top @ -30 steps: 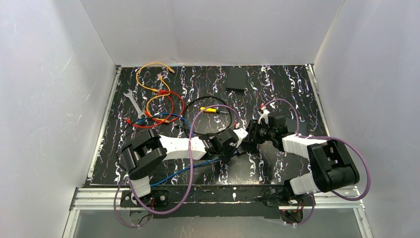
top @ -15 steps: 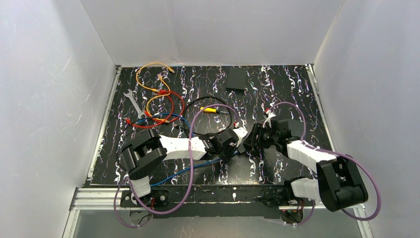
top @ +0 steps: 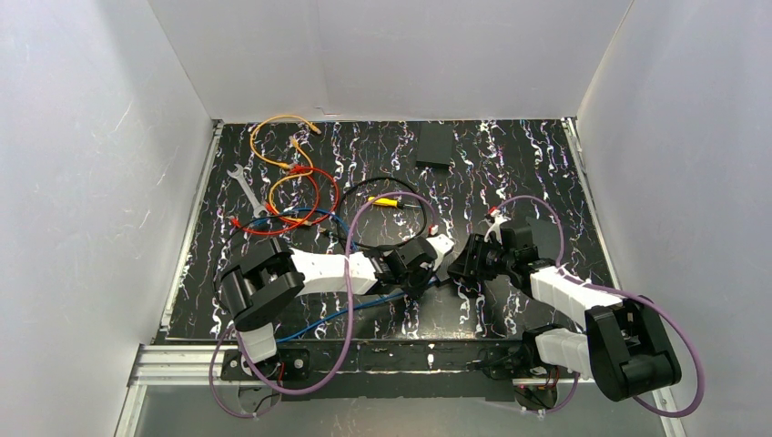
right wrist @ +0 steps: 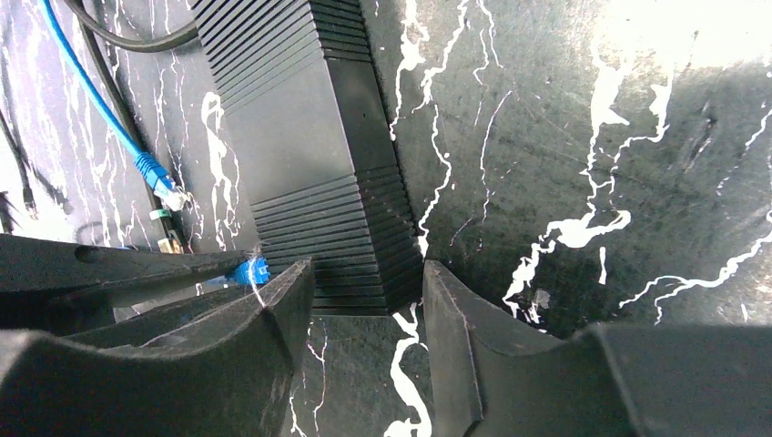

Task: Insert the plug into the switch port
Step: Insert the connector into the switch port.

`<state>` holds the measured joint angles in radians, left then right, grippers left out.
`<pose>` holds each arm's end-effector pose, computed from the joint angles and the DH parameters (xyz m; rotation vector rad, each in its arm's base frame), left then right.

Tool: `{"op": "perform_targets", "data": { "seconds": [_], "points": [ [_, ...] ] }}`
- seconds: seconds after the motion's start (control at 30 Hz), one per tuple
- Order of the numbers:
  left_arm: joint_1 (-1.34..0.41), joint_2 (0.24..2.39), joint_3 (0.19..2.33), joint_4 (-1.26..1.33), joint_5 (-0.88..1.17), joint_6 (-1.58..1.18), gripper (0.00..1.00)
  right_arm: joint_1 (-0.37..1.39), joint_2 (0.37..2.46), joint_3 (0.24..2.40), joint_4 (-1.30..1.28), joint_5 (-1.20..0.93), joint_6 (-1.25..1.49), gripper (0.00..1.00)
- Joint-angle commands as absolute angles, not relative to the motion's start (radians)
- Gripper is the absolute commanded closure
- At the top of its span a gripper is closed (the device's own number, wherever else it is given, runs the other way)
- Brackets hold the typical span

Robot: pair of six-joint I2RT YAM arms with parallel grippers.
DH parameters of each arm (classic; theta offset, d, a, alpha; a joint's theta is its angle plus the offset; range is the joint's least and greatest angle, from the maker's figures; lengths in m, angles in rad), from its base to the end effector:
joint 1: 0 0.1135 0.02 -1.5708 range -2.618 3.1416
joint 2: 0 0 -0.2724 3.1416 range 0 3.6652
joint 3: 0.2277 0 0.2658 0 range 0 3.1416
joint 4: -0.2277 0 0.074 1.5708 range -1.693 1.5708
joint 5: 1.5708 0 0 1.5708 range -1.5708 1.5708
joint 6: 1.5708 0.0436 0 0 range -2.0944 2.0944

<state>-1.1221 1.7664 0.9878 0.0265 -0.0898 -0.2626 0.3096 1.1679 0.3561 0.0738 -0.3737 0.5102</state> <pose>0.1706 -0.3453 0.1614 0.9551 2.1960 -0.5803 0.2044 0.0821 0.1404 0.0405 2.3972 0.8354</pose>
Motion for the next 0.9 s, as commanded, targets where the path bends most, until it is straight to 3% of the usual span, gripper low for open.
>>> {"op": "perform_targets", "data": {
  "seconds": [0.0,0.87],
  "points": [
    [-1.126,1.701,0.966,0.036,-0.093,-0.268,1.00,0.321,1.163,0.340,0.112,-0.417,0.535,0.46],
    [-1.144,1.674,0.927,0.104,-0.120,-0.226,1.00,0.359,1.209,0.326,0.188,-0.459,0.563,0.49]
  ]
}}
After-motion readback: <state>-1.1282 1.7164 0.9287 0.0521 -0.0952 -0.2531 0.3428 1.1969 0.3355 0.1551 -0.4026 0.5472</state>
